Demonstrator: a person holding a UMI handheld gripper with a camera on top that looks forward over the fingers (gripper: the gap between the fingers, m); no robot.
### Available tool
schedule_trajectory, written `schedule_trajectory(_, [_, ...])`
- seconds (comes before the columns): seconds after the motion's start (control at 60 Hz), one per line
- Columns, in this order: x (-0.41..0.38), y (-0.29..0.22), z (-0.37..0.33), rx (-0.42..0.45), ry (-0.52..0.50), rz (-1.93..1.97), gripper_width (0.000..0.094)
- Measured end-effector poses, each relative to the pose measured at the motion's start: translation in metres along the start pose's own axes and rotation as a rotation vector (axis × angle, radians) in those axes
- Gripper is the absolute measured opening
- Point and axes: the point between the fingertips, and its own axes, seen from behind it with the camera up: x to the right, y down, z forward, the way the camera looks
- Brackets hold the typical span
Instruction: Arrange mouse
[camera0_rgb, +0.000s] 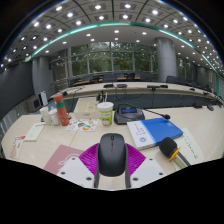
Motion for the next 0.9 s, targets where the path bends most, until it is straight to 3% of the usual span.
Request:
schedule_trajectory(0.133, [-0.093, 0.002, 0.014, -0.013, -0.065, 0.010, 0.0350])
schedule_trajectory(0.267, [-0.161, 0.052, 0.048, -0.096, -0.080, -0.007, 0.0351])
schedule_trajectory(0.433, [-0.181, 0.115, 0.084, -0.177, -0.024, -0.061, 0.0363])
schedule_trajectory(0.583, [-0.180, 0.131, 0.091, -0.192, -0.004, -0.039, 0.0509])
schedule_trajectory(0.683, [-0.176, 0.123, 0.073, -0.196, 0.024, -0.051, 0.0874])
schedule_trajectory(0.733, [-0.175, 0.114, 0.056, -0.191, 0.042, -0.049, 0.0835])
schedule_trajectory(0.9, [-0.184, 0.075, -0.029, -0.136, 0.080, -0.046, 0.0856])
